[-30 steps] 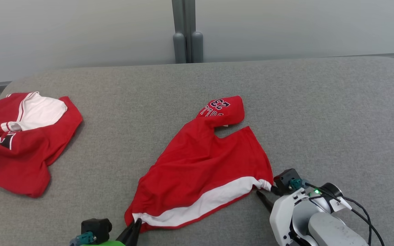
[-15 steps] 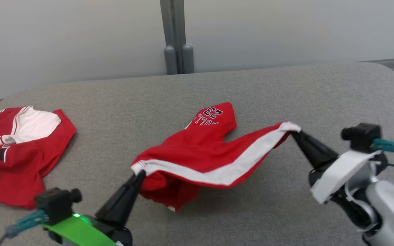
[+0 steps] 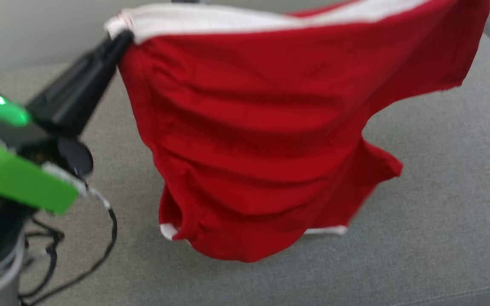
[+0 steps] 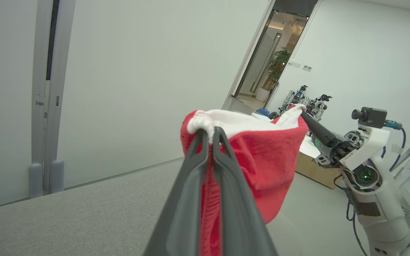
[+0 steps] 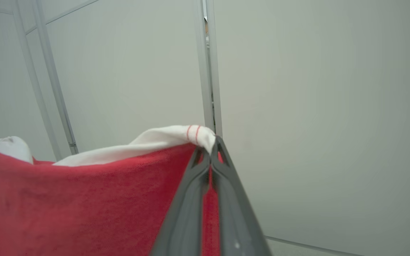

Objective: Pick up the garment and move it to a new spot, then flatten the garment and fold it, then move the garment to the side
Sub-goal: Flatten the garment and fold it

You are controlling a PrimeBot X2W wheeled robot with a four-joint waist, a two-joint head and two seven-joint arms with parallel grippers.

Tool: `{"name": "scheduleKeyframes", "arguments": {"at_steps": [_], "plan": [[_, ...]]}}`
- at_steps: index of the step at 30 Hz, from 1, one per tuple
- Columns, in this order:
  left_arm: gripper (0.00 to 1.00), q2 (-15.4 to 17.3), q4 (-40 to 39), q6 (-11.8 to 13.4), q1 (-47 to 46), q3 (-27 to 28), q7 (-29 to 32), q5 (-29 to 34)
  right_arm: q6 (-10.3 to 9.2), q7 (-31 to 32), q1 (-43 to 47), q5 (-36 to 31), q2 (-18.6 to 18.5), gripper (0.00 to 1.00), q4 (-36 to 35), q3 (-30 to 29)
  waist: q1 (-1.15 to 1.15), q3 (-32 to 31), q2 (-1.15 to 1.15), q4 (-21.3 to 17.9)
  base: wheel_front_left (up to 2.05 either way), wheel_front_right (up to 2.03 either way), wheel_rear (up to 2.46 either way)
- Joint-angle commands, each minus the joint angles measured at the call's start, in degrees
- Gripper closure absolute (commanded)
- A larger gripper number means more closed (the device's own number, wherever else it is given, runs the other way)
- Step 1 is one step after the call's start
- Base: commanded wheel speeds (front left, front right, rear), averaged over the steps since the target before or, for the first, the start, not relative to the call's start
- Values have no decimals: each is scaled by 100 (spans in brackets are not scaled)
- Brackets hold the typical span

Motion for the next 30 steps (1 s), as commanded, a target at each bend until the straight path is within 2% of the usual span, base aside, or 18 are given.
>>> {"name": "scheduleKeyframes", "arguments": {"at_steps": [1, 4, 5, 8, 10, 12, 13, 16, 20, 22, 25, 28, 30], "plan": [[100, 21, 325, 123, -563, -68, 133, 103, -2, 149, -441, -141, 136, 100, 253, 25, -1, 1122, 0, -176, 0, 0, 0], [100, -6, 1210, 219, -1755, -324, 317, 443, -2, 410, -1416, -602, 373, 100, 951, 251, -1, 1645, 0, -221, 0, 0, 0], [100, -90, 1620, 230, -2167, -446, 303, 591, -2, 445, -1793, -748, 555, 100, 1290, 336, -1, 1817, 0, -241, 0, 0, 0], [100, -304, 2873, 97, -3291, -693, -20, 1120, -4, 262, -2863, -1287, 1032, 100, 2343, 400, -1, 2226, 0, -313, 0, 0, 0], [100, -470, 3602, -122, -3957, -774, -530, 1481, -3, -85, -3491, -1670, 1350, 100, 3011, 248, -1, 2371, 0, -362, 0, 0, 0], [100, -702, 4196, -582, -4488, -833, -1169, 1642, -3, -487, -4050, -2114, 1509, 100, 3561, 116, -1, 2447, 0, -385, 0, 0, 0], [100, -814, 4477, -688, -4657, -755, -1499, 1683, -3, -668, -4237, -2339, 1511, 100, 3759, 95, -1, 2467, 0, -394, 0, 0, 0], [100, -784, 5348, -1066, -5041, -986, -2383, 2096, -4, -1160, -4535, -2775, 1657, 100, 4463, 110, -1, 2413, 0, -442, 0, 0, 0], [100, -799, 6138, -1225, -4604, -1491, -3177, 2144, -4, -1397, -4068, -2571, 1692, 100, 5011, 635, -1, 2199, 0, -493, 0, 0, 0], [100, -601, 6202, -1225, -4238, -2017, -3435, 2145, -6, -1546, -3656, -2356, 1589, 100, 5116, 912, -1, 2093, 0, -501, 0, 0, 0], [100, -341, 6202, -1224, -3350, -2548, -3821, 1745, -3, -1745, -2817, -1947, 1521, 100, 5132, 1401, -1, 1867, 0, -512, 0, 0, 0], [100, 6, 6025, -1226, -2332, -3123, -4275, 1487, -6, -1909, -1818, -1454, 1220, 100, 4944, 1803, -1, 1605, 0, -460, 0, 0, 0], [100, 131, 5916, -1226, -1633, -3257, -4598, 1262, -6, -2023, -1153, -1194, 1023, 100, 4764, 2036, -1, 1377, 0, -418, 0, 0, 0]]}}
